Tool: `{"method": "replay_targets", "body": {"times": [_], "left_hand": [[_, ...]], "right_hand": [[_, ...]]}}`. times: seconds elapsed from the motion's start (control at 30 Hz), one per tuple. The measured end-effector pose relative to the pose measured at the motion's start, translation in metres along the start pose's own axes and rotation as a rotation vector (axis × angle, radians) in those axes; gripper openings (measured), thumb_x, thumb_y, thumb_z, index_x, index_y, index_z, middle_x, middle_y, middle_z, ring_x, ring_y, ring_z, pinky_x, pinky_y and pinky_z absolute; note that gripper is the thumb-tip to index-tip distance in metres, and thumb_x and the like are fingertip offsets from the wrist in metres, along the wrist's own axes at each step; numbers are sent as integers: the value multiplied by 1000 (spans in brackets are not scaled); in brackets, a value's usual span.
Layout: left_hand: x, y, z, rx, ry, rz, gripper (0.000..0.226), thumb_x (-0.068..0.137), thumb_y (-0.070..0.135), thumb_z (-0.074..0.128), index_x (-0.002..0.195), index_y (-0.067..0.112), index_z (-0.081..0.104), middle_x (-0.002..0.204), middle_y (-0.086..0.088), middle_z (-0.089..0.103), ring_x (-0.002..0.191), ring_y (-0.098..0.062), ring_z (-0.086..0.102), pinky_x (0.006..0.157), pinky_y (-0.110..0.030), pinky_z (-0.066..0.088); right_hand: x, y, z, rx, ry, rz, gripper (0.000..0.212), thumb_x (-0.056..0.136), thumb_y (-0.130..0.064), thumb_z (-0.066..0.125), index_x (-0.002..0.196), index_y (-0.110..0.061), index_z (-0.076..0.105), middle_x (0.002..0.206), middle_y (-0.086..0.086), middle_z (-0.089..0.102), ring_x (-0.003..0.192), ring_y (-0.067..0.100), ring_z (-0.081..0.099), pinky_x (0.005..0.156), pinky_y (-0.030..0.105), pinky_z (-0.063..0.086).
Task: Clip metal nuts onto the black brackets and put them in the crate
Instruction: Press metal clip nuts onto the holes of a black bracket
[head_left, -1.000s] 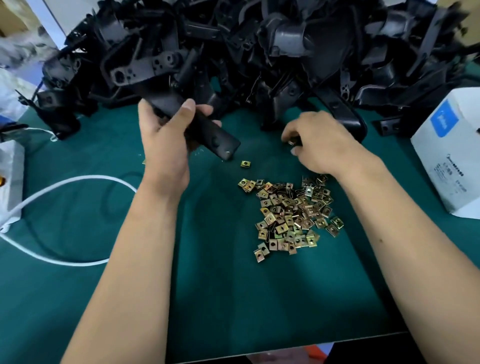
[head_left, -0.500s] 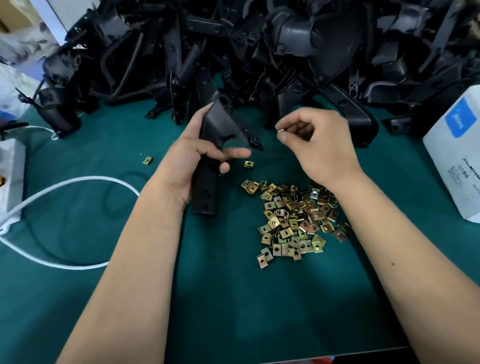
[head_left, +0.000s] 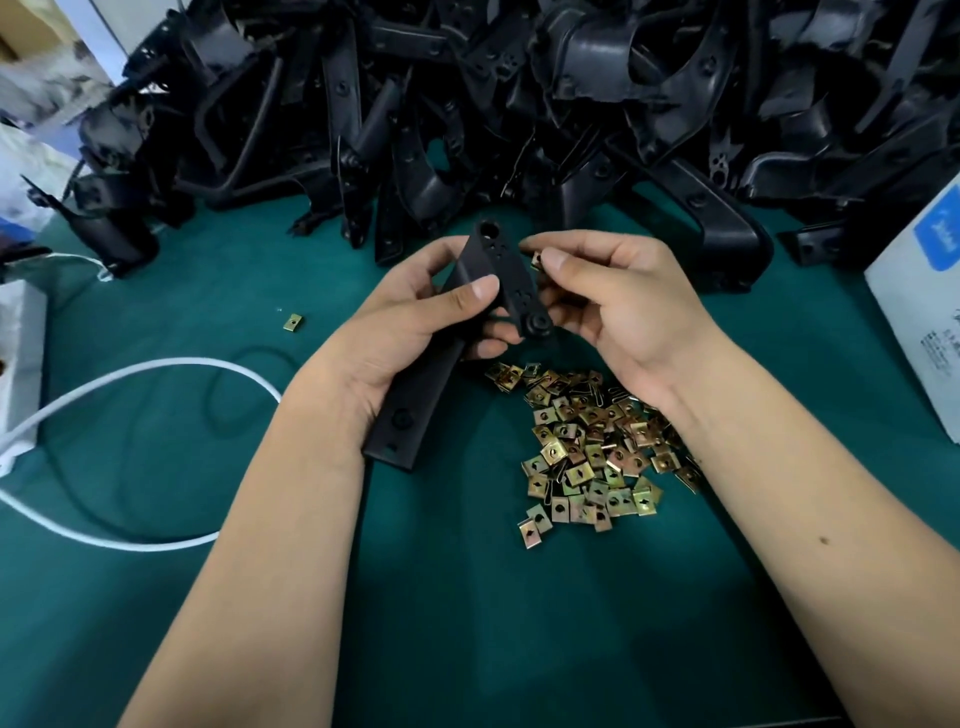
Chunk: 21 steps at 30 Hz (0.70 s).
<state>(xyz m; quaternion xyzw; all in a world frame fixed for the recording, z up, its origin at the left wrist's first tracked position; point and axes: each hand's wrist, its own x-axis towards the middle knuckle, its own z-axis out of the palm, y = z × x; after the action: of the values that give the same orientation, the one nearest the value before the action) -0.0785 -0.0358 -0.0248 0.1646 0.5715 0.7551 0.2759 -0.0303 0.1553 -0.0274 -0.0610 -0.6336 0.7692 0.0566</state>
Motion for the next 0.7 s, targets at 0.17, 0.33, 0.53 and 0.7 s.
{"method": "replay_targets", "body": {"times": [0.17,0.33,0.53,0.7], "left_hand": [[0,0,-1,21,6,-15,40,87,15,69,125,12,57,93,-18,72,75,-21,73,65,-24,61],[1,-1,-3,10,-6,-17,43,88,14,70,128,9,56,98,-25,67,76,-25,70,65,-26,60],[2,-1,-2,85,-15,-25,51,88,15,70,135,3,53,93,-18,71,70,-22,70,59,-23,57],[2,-1,-2,168,-16,-4,55,87,16,70,137,1,52,86,-11,71,62,-19,63,51,-23,50]], "right_hand": [[0,1,-2,-24,-13,-48,20,100,1,59,109,-6,75,87,9,74,75,14,68,66,22,55],[0,2,0,-72,-17,-108,18,99,0,61,105,-9,76,86,6,77,79,17,72,67,25,57],[-1,3,0,-116,38,-148,8,95,-3,69,95,-7,76,78,4,75,69,18,69,57,26,53],[0,2,-2,-102,80,-131,8,94,-7,71,94,-9,78,74,4,73,64,15,63,51,22,46]]}}
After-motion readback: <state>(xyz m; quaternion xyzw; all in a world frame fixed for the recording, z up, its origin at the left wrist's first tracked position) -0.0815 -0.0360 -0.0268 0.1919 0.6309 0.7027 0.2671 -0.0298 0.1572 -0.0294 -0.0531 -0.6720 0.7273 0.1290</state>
